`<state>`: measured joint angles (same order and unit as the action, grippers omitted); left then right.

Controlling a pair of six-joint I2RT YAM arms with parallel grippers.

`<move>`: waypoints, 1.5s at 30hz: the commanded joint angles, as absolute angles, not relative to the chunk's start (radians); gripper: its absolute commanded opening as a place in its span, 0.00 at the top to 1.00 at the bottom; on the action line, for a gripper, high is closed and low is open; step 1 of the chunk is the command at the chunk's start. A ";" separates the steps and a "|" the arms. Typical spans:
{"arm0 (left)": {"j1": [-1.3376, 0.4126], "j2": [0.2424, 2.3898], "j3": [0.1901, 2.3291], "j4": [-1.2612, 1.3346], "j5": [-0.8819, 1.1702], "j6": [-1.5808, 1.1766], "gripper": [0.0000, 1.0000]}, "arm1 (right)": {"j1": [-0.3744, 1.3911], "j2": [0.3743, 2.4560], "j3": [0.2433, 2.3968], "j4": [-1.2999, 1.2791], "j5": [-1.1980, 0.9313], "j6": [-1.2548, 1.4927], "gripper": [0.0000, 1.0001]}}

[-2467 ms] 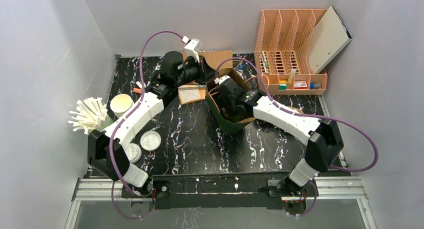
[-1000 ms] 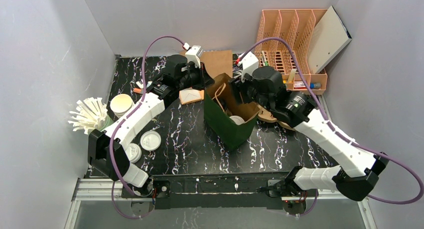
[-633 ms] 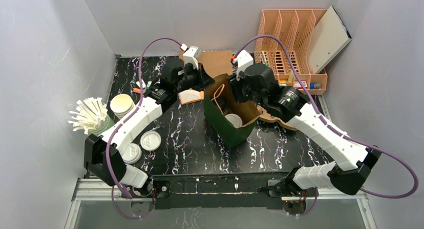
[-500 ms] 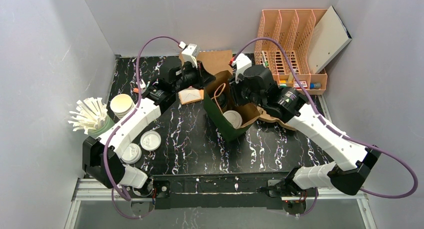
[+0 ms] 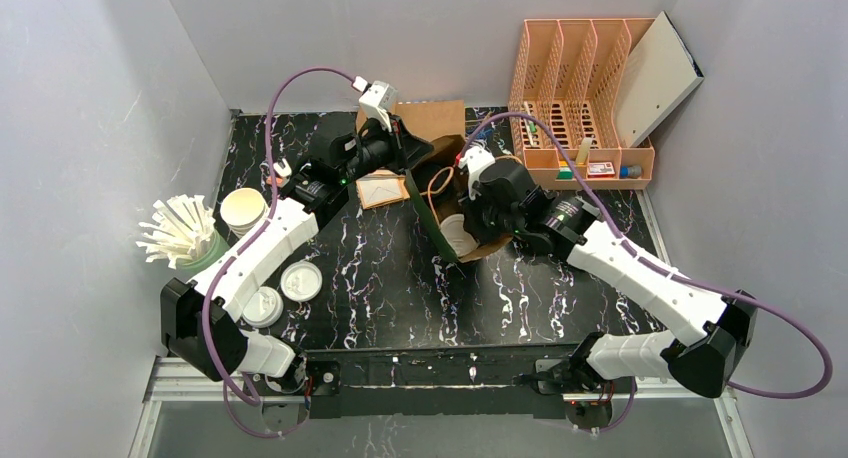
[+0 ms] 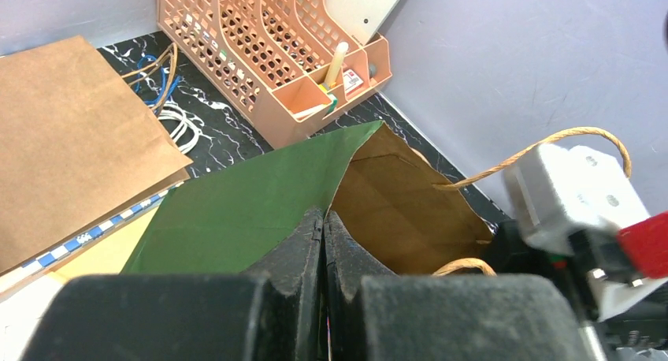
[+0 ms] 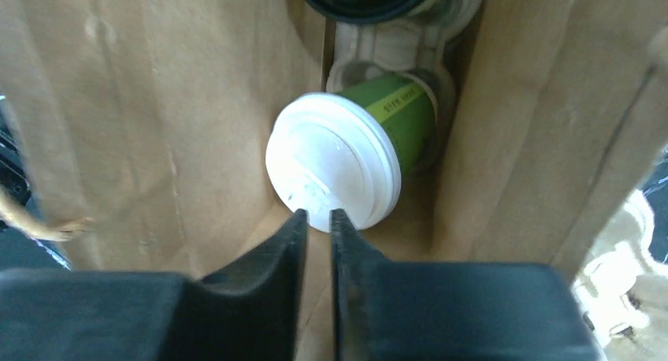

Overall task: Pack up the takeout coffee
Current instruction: Adjust the coffee cup in the cup tray.

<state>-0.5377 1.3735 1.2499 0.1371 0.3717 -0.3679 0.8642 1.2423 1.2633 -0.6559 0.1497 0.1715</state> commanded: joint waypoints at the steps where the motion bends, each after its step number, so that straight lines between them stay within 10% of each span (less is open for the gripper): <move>1: -0.534 1.328 1.254 0.193 0.398 -0.372 1.00 | 0.867 1.224 1.234 -0.608 0.149 0.168 0.67; 5: -0.534 1.330 1.251 0.195 0.409 -0.378 1.00 | 0.868 1.273 1.254 -0.637 0.173 0.161 0.45; 14: -0.534 1.339 1.247 0.196 0.437 -0.388 1.00 | 0.867 1.373 1.299 -0.659 0.242 0.136 0.46; 36: -0.534 1.356 1.224 0.203 0.476 -0.419 1.00 | 0.896 1.435 1.285 -0.660 0.297 0.167 0.03; 45: -0.534 1.361 1.224 0.190 0.470 -0.419 1.00 | 0.940 1.529 1.311 -0.686 0.437 0.223 0.02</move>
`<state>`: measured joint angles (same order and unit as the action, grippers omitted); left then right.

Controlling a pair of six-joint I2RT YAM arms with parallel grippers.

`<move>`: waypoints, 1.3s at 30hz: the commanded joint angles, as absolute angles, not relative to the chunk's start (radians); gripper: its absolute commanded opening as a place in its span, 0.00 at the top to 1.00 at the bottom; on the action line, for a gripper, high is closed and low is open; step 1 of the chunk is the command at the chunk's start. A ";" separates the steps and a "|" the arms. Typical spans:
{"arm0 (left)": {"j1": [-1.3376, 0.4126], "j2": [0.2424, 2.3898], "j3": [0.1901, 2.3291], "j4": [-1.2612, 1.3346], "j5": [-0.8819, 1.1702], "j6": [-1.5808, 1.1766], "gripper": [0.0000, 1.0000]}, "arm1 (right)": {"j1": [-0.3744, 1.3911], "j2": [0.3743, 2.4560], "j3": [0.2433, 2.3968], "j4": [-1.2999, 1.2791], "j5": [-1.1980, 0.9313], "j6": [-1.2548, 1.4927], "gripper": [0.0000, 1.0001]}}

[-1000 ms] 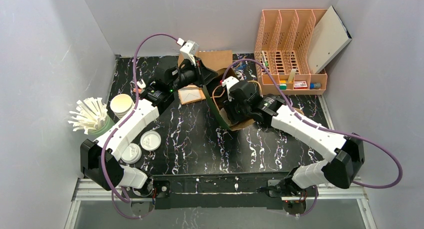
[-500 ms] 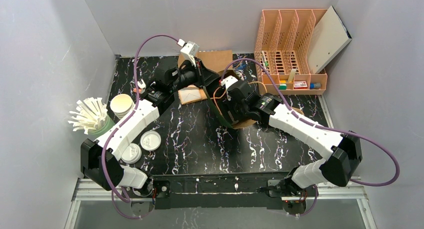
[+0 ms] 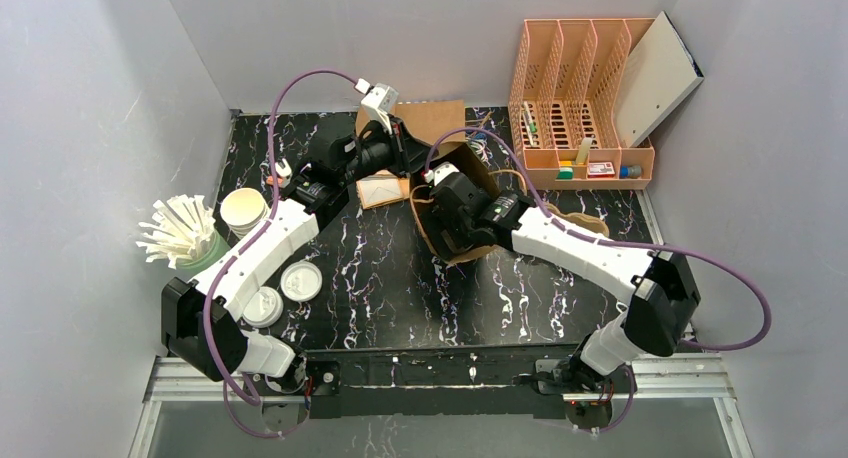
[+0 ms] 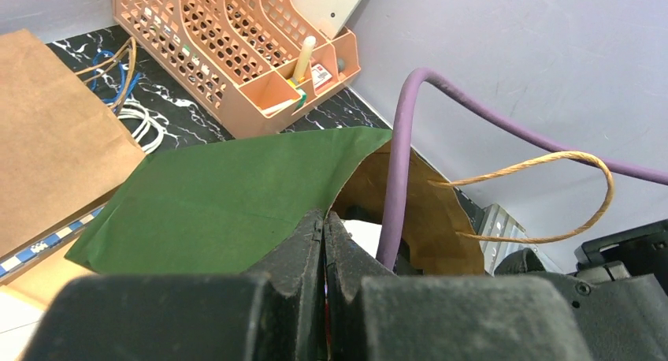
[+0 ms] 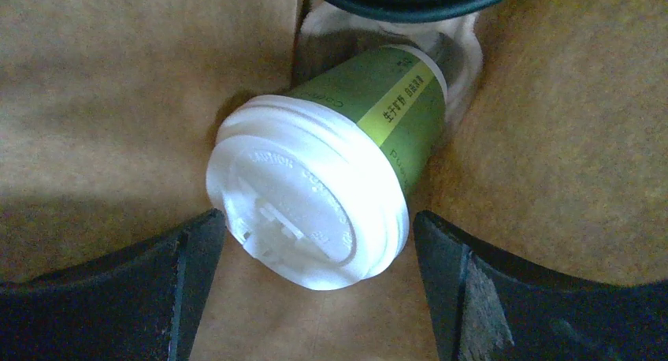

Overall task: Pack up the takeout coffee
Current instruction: Adjust the coffee cup in the cup tray.

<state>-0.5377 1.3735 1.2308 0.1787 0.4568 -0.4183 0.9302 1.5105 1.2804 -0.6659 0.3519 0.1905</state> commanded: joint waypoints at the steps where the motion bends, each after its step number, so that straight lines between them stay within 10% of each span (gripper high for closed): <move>1: -0.534 1.362 1.224 0.189 0.469 -0.419 1.00 | 0.941 1.534 1.308 -0.681 0.447 0.226 0.02; 26: -0.534 1.359 1.226 0.153 0.471 -0.395 1.00 | 0.940 1.377 1.314 -0.716 0.529 0.254 0.17; 39: -0.534 1.350 1.216 0.156 0.467 -0.393 1.00 | 0.940 1.375 1.327 -0.803 0.527 0.267 0.71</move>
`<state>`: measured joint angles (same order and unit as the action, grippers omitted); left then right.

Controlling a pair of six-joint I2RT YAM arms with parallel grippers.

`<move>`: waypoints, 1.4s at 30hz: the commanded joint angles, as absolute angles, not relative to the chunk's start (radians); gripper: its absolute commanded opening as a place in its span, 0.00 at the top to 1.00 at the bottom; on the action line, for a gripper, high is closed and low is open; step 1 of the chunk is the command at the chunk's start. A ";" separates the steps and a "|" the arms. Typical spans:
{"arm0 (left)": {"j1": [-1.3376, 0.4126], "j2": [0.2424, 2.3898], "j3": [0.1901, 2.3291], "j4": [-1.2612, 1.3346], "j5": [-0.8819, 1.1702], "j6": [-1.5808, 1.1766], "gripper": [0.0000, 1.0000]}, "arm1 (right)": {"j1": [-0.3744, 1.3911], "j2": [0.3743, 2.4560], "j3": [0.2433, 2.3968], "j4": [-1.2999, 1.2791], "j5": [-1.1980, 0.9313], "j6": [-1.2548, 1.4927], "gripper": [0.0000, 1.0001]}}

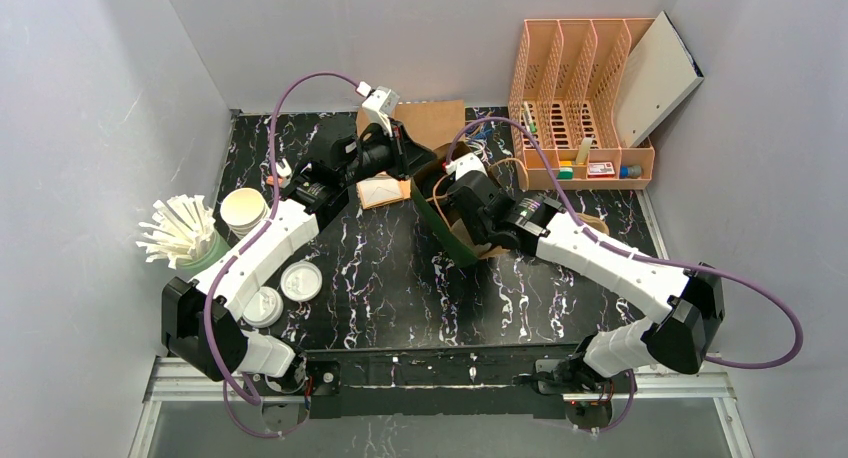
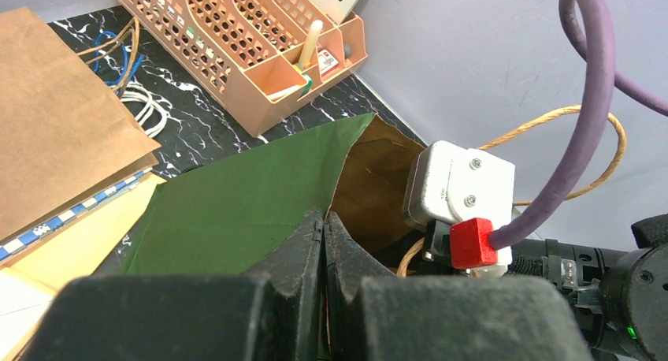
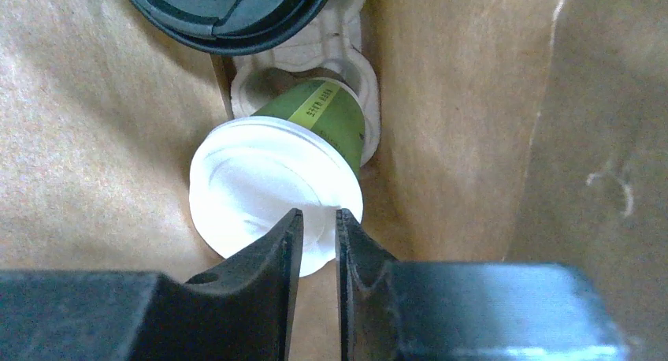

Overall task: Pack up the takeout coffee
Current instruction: Adjust the coffee cup in the cup tray.

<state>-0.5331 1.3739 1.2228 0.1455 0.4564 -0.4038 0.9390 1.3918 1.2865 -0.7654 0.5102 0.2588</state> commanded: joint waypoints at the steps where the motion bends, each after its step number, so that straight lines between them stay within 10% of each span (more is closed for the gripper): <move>1: -0.534 1.350 1.216 0.156 0.468 -0.393 1.00 | 0.938 1.385 1.327 -0.811 0.533 0.272 0.71; 42: -0.534 1.333 1.189 0.060 0.425 -0.394 1.00 | 0.772 1.595 1.533 -0.938 0.275 0.161 0.84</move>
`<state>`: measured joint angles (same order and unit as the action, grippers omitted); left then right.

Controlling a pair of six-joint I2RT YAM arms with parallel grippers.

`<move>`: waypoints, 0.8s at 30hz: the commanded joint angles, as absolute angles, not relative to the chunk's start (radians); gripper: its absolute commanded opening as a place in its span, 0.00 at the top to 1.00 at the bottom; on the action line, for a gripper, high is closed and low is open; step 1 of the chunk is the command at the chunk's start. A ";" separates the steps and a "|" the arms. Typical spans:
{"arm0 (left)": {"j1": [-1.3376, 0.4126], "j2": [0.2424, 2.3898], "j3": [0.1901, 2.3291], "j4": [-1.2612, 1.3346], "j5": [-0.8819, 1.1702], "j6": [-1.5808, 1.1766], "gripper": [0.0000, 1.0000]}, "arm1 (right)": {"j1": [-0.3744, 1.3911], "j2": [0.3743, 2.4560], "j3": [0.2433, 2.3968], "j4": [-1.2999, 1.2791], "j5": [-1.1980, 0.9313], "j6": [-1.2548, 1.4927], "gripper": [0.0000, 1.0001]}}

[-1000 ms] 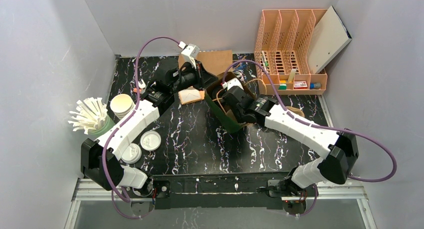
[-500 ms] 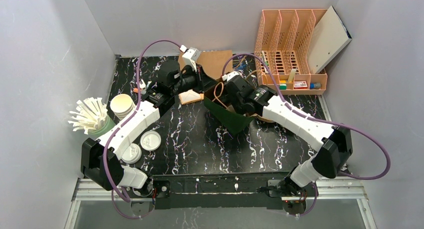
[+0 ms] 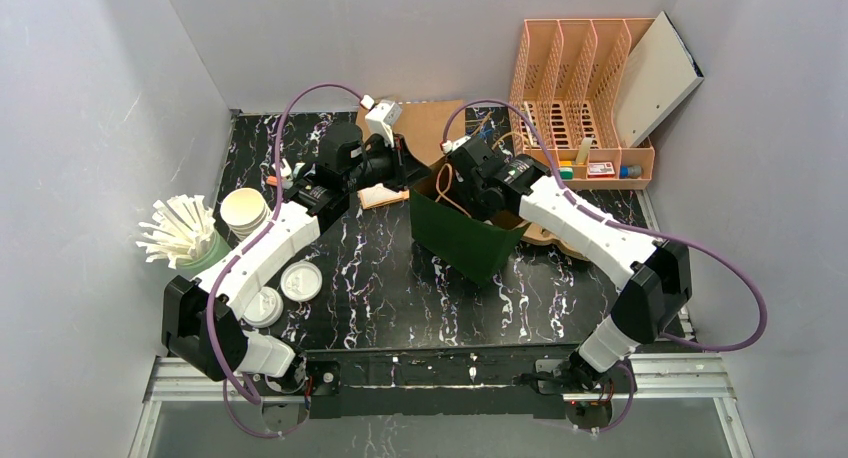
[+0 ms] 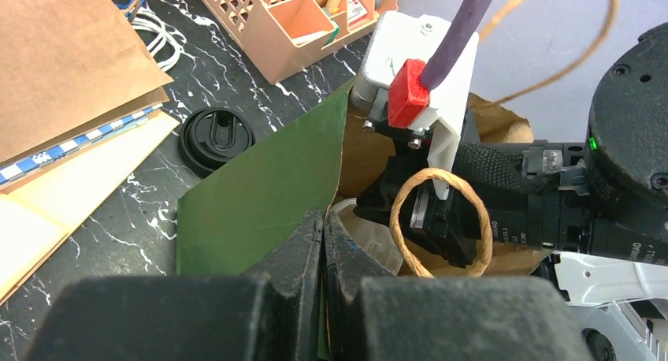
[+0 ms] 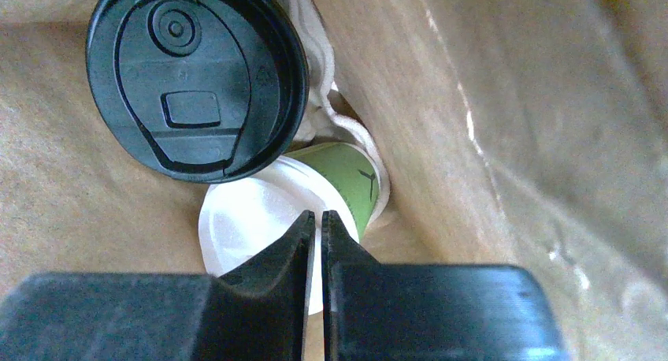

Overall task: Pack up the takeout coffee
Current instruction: Adjust the coffee cup in the cup tray.

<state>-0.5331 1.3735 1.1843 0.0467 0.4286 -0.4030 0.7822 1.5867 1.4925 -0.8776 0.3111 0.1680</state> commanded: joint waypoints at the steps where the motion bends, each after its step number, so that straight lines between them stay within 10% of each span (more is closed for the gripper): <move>1: -0.534 1.328 1.182 0.066 0.422 -0.394 1.00 | 0.772 1.593 1.537 -0.946 0.269 0.164 0.84; 24: -0.534 1.320 1.252 0.149 0.400 -0.337 1.00 | 0.776 1.366 1.535 -0.875 0.167 0.124 0.46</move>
